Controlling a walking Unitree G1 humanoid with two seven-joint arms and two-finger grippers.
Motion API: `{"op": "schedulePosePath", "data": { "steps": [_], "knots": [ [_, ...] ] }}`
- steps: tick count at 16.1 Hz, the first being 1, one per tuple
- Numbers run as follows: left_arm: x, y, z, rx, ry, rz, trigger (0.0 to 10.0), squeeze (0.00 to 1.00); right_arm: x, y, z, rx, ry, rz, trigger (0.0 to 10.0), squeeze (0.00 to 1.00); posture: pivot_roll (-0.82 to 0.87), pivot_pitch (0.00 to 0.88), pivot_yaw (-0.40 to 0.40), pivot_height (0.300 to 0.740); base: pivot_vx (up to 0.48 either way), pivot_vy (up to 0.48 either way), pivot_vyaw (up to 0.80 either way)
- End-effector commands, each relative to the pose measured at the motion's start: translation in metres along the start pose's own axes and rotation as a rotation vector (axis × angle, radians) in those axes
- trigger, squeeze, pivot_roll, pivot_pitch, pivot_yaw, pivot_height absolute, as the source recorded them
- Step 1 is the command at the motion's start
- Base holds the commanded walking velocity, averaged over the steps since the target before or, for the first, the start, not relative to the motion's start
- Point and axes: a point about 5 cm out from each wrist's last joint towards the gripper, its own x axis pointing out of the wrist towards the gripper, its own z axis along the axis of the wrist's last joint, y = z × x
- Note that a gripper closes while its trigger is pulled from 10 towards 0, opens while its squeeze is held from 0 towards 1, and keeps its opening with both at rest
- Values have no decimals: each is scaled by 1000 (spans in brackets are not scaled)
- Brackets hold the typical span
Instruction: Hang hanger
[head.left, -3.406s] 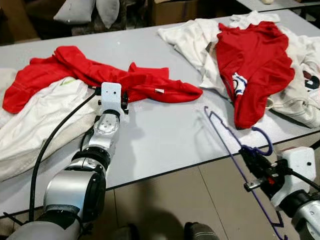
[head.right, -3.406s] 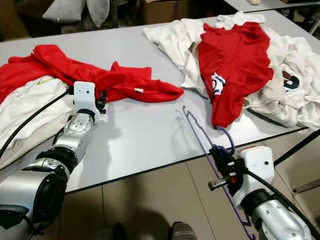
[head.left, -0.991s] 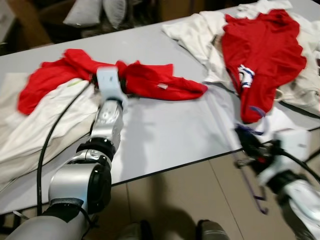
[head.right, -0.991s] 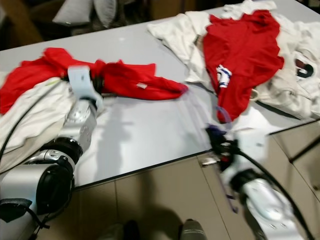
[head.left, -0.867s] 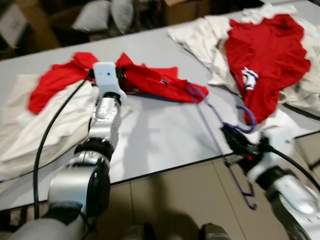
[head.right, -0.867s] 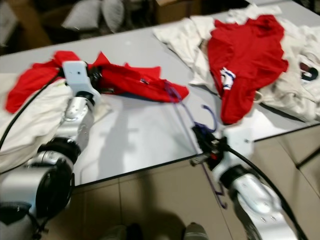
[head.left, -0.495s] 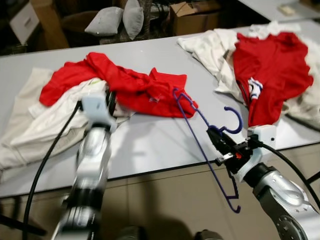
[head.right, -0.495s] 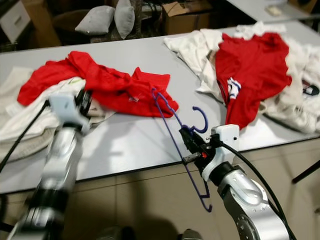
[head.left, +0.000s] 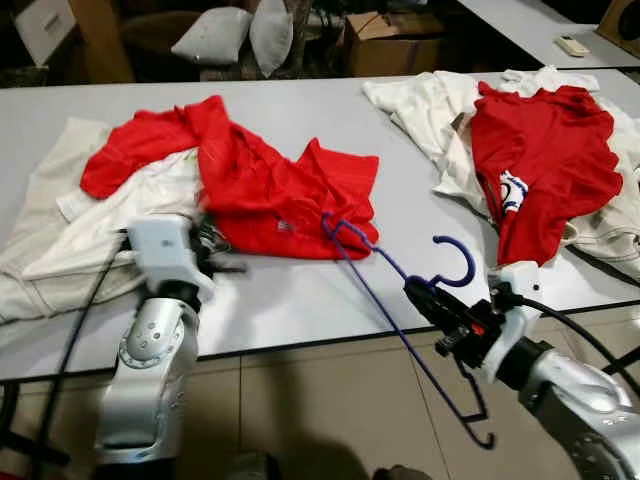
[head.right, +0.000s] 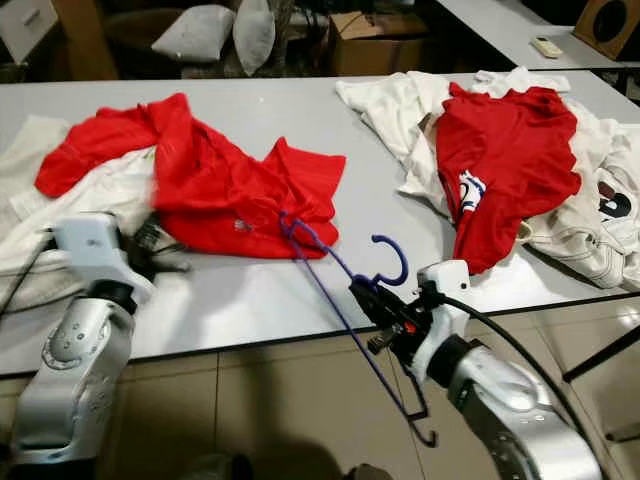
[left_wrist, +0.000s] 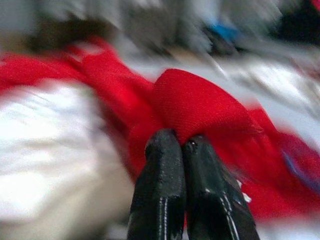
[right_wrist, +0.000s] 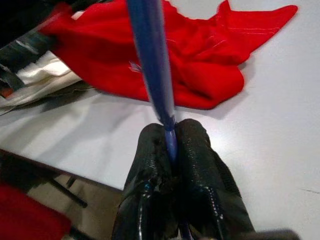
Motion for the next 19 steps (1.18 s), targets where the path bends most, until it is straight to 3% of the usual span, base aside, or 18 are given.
{"op": "schedulePosePath", "data": {
  "steps": [1, 2, 4, 7, 10, 12, 13, 16, 19],
  "knots": [
    [-6, -15, -24, -2, 168, -166, 0, 0, -3, 1, -4, 9, 32, 36, 10000, 0, -32, 10, 33, 740, 0, 0, 0],
    [-9, -20, -31, -38, 240, -280, 0, 0, -7, 5, -8, 4, 66, 81, 10000, 0, -43, 0, 38, 740, 0, 0, 0],
    [-8, -24, -20, -143, 232, -395, 0, 0, -10, 7, -7, -1, 73, 108, 10000, 0, -68, 0, 52, 740, 0, 0, 0],
    [-14, -23, -4, -229, 245, -525, 0, 0, -29, 3, -5, -8, 101, 121, 10000, 0, -68, 0, 53, 740, 0, 0, 0],
    [-17, -18, 31, -417, 81, -608, 0, 0, -39, -5, -4, -22, 116, 105, 10000, 0, -56, 0, 48, 740, 0, 0, 0],
    [-17, -12, 32, -404, 91, -582, 0, 0, -36, -7, -5, -14, 115, 98, 10000, 0, -52, 0, 46, 740, 0, 0, 0],
    [-17, -12, 25, -377, 136, -564, 0, 0, -31, -6, -9, 21, 122, 87, 10000, 0, -50, 0, 43, 740, 0, 0, 0],
    [-18, -17, 27, -375, 130, -592, 0, 0, -25, -7, -20, 110, 146, 56, 10000, 0, -51, 0, 40, 740, 0, 0, 0],
    [-15, -19, 35, -383, 57, -617, 0, 0, -20, -19, -35, 306, 137, -67, 10000, 0, -55, 0, 33, 740, 0, 0, 0]
  ]
}}
